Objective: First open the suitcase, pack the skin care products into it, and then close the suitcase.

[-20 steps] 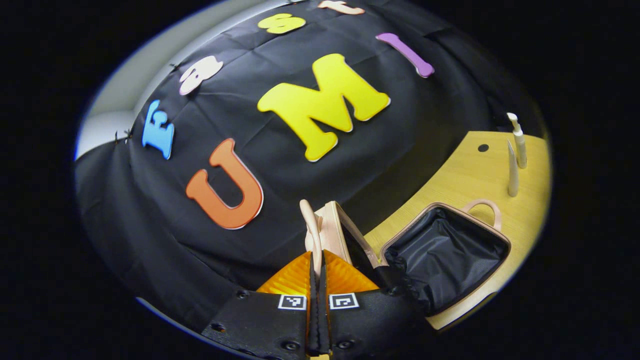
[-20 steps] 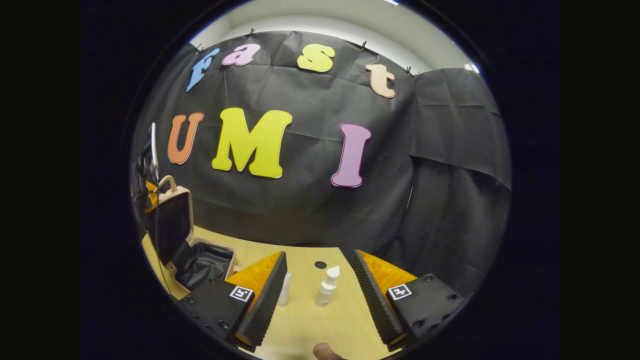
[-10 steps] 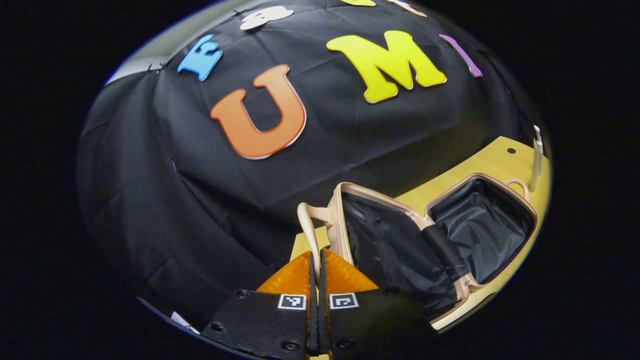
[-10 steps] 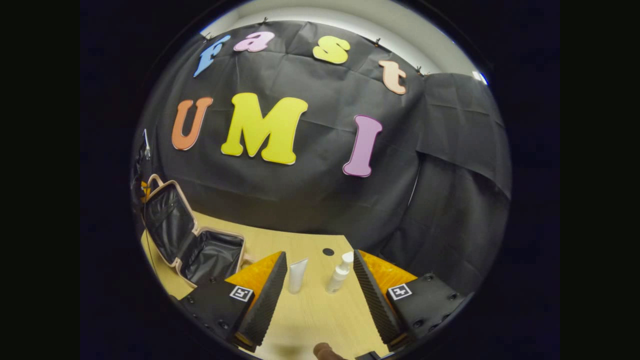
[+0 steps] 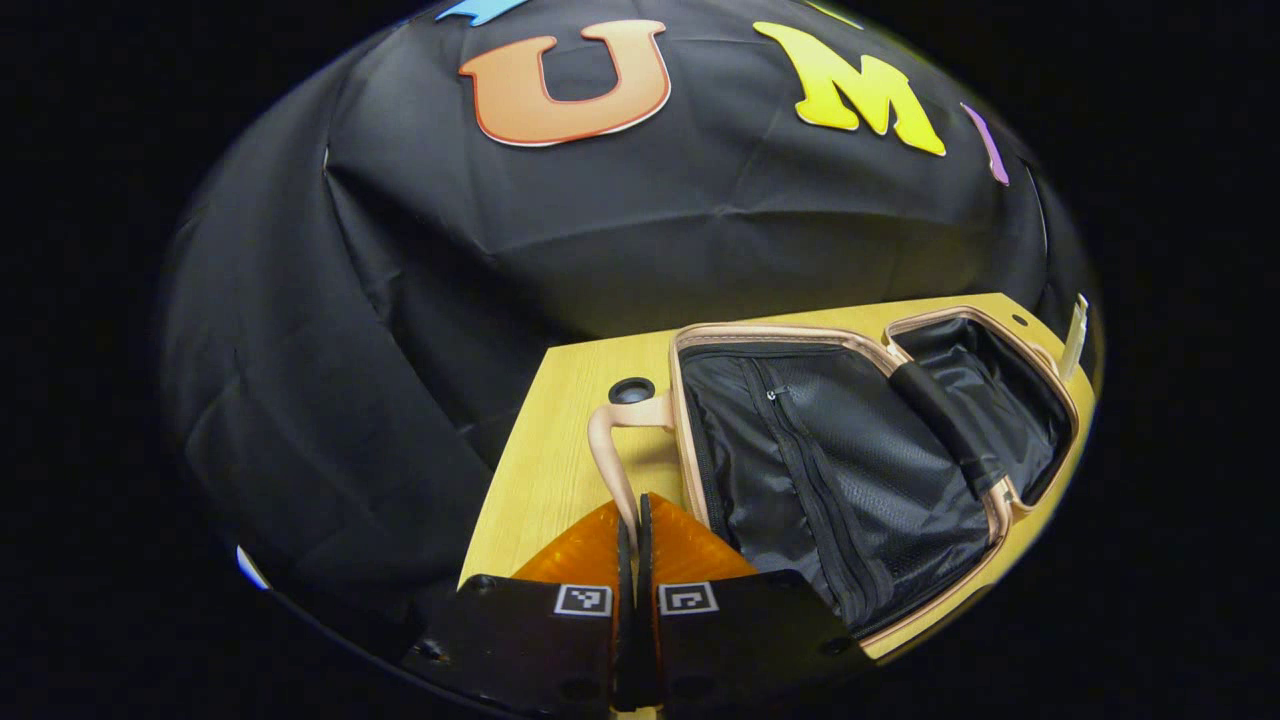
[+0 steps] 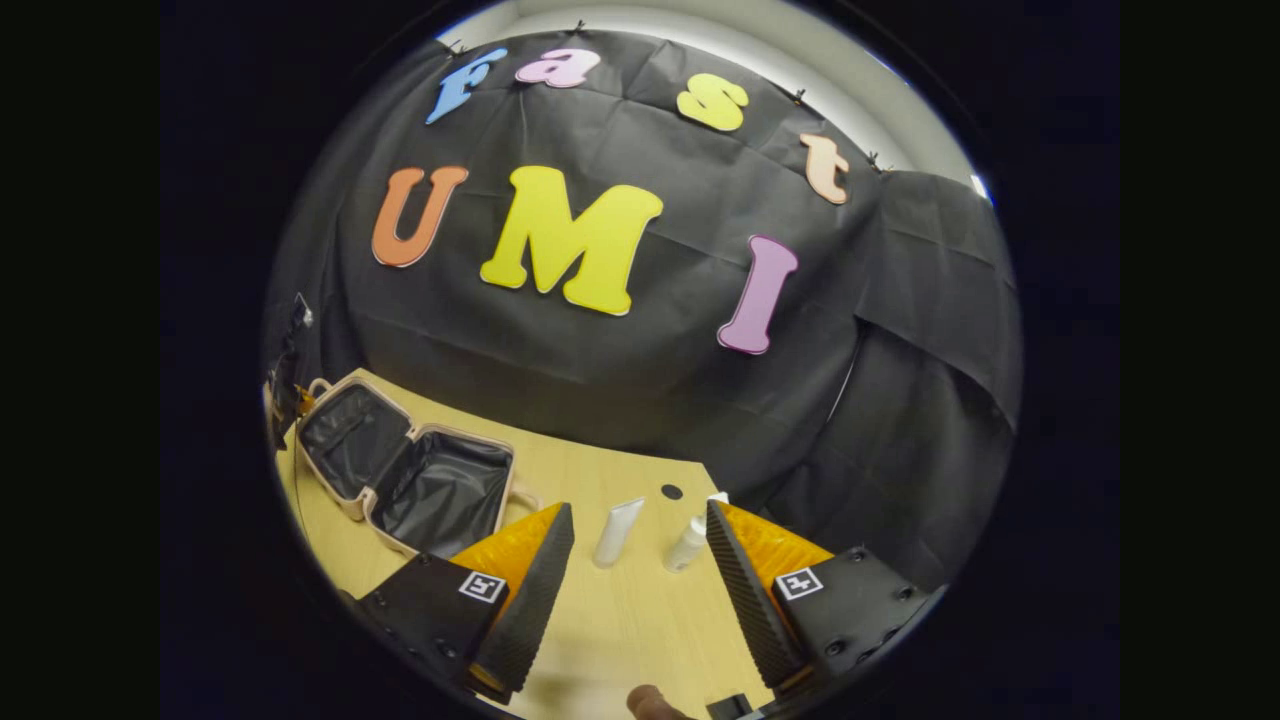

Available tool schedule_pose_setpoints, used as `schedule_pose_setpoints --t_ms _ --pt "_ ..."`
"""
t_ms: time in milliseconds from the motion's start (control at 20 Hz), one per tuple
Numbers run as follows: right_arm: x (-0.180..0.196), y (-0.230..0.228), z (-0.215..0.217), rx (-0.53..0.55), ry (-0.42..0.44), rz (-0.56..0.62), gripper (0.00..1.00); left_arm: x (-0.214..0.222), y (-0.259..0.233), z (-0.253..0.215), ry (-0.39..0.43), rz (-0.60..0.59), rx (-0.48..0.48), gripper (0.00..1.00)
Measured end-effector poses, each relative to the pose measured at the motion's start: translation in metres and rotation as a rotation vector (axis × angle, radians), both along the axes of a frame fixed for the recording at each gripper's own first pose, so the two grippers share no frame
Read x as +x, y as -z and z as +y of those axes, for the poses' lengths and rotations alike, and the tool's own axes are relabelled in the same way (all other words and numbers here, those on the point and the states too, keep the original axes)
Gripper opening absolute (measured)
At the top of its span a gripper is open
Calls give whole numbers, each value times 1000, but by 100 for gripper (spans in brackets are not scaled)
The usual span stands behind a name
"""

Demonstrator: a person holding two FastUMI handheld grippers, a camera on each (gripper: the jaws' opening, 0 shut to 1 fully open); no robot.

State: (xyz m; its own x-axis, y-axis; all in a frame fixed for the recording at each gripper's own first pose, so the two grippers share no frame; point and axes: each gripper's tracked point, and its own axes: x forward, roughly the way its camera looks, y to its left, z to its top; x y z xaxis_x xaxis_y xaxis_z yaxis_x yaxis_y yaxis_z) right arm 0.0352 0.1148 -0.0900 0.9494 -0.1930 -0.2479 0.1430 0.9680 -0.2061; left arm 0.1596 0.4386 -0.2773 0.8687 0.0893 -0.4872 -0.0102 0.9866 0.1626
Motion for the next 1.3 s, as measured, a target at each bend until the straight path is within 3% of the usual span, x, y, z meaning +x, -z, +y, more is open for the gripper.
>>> schedule_pose_setpoints --t_ms 500,600,650,700,800,950,1000,1050,1100,1300 --pt "-18 16 8 -33 -35 55 79 -3 37 6 -22 37 -135 16" --pt "-23 19 2 -30 -31 63 79 -3 38 15 -44 31 -123 17" --pt "-24 22 -1 -27 -26 71 79 -4 38 20 -54 25 -110 23" --pt "-27 24 -3 -21 -22 76 79 -3 37 24 -63 24 -100 45" --pt "-32 28 -10 -9 -16 77 79 -12 27 22 -77 25 -122 70" --pt "-32 34 -20 12 -17 76 79 -26 4 -2 -71 -1 -185 80" --pt "-30 36 -24 25 -18 74 79 -29 -4 -15 -64 -12 -208 93" --pt "-28 38 -29 37 -18 70 79 -32 -12 -27 -63 -19 -224 85" --pt "-26 40 -36 49 -16 67 79 -36 -19 -39 -62 -27 -222 100" --pt "-14 46 -73 76 -23 54 79 -41 -44 -110 -15 -64 -185 100"
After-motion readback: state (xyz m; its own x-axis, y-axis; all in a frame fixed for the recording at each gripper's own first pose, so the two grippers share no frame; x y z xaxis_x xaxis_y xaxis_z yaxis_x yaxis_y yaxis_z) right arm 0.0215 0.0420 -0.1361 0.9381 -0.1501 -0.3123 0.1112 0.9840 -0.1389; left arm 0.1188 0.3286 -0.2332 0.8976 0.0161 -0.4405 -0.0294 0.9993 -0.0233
